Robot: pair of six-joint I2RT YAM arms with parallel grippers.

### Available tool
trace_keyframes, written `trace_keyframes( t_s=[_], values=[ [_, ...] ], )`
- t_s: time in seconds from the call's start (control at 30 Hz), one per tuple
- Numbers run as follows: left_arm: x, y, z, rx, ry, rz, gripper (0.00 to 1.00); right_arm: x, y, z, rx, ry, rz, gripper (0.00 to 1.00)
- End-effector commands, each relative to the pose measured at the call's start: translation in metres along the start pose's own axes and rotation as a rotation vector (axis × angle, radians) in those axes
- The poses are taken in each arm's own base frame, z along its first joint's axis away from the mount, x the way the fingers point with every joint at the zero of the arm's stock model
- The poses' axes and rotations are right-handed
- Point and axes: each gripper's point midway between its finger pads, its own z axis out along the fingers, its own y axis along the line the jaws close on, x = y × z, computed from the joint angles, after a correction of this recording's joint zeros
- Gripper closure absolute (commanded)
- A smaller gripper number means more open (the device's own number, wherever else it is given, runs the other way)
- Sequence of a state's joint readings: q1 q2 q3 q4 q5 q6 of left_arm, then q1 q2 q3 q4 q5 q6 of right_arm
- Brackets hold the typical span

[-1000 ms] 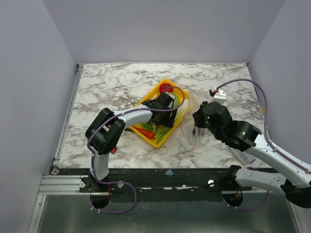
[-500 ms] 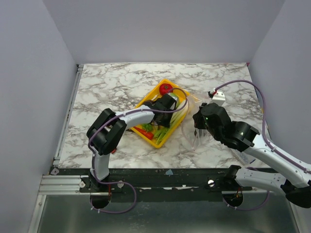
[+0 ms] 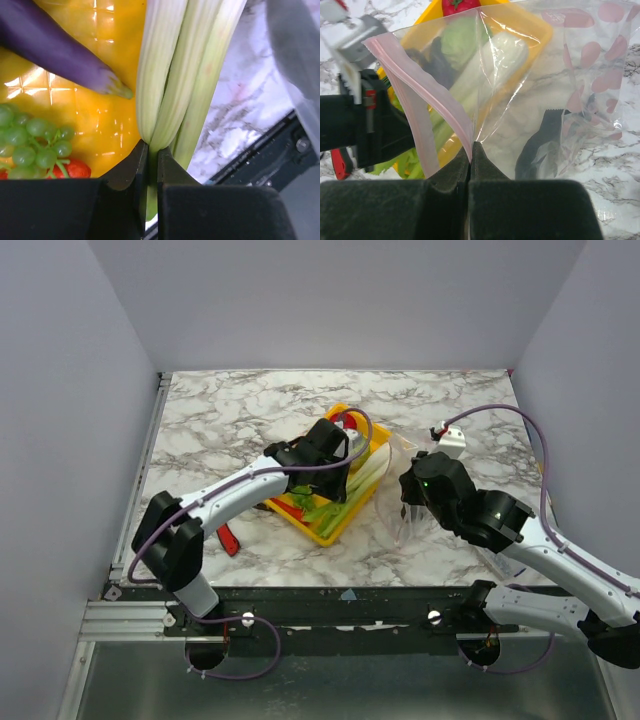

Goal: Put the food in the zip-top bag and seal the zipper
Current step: Pick up the fake vegetable from the bin.

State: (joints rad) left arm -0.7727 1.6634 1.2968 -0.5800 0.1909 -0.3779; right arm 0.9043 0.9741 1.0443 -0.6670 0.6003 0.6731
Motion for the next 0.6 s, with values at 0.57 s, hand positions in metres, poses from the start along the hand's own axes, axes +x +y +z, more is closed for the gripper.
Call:
trace_keyframes(
  t_s=[0.57],
  values=[
    [0.075, -0.069, -0.193, 0.348, -0.043, 0.033, 1.00, -0.014, 0.005, 0.003, 0.023, -0.035, -0.007, 1.00]
  ],
)
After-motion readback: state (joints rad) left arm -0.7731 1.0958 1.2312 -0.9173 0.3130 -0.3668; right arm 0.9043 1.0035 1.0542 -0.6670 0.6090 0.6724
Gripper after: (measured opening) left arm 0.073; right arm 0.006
